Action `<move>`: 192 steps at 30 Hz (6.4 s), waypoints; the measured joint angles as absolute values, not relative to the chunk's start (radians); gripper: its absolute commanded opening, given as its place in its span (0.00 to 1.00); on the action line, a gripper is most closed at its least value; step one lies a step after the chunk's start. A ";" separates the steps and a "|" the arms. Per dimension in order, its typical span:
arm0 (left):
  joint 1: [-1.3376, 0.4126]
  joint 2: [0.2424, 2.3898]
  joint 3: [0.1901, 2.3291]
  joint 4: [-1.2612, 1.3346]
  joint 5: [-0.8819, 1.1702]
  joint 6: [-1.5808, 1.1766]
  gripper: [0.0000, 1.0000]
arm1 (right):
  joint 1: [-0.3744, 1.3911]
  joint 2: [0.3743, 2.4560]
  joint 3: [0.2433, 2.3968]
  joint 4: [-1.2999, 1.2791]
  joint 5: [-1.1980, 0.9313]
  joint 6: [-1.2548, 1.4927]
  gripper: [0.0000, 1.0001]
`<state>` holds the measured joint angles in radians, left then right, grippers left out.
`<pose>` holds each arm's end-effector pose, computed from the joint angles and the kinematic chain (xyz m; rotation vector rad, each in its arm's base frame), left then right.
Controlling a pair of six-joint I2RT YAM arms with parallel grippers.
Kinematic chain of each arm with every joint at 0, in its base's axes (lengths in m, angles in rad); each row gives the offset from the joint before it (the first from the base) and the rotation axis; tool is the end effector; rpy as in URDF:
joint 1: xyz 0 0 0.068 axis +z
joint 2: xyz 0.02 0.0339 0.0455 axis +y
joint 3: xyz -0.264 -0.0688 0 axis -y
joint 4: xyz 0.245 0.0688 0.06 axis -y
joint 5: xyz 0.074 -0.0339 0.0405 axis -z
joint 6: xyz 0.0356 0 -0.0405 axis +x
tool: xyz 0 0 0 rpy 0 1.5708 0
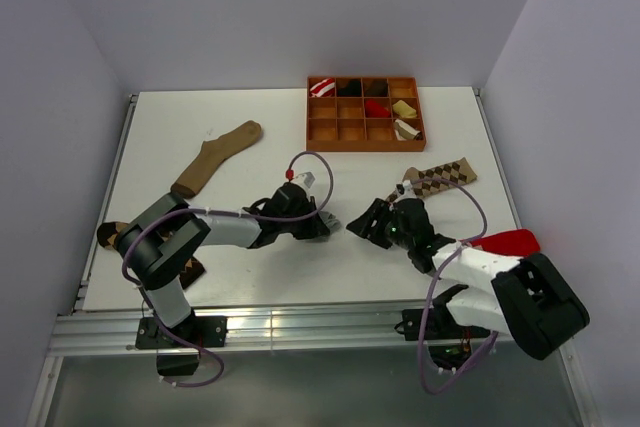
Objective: Roll the socks
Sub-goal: Roll the sock at the center of the board.
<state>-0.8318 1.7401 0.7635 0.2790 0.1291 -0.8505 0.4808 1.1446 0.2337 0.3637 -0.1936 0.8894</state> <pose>0.2223 -0.2508 0.1341 0.0516 2.4785 -0.9687 0.1755 0.0993 0.1404 0.3402 2.2541 0.9802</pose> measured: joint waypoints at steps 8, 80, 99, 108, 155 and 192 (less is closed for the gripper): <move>-0.807 1.740 0.669 0.427 0.212 -0.999 0.01 | 0.531 1.307 0.250 0.479 -0.207 0.940 0.62; -1.308 1.715 0.740 0.348 -0.686 -0.301 0.62 | 0.596 1.496 0.617 -0.018 -0.147 0.879 0.00; -1.312 1.898 0.872 0.355 -0.791 -0.258 0.45 | 0.597 1.504 0.623 -0.022 -0.162 0.880 0.00; -1.296 1.910 0.898 0.281 -0.815 -0.376 0.19 | 0.597 1.505 0.623 -0.020 -0.166 0.879 0.00; -0.748 1.732 0.538 0.645 0.327 -0.945 0.01 | 0.558 1.398 0.302 0.532 -0.238 0.946 0.64; -0.692 1.847 0.491 0.873 0.448 -1.114 0.41 | 0.587 1.565 0.414 0.524 -0.306 0.976 0.00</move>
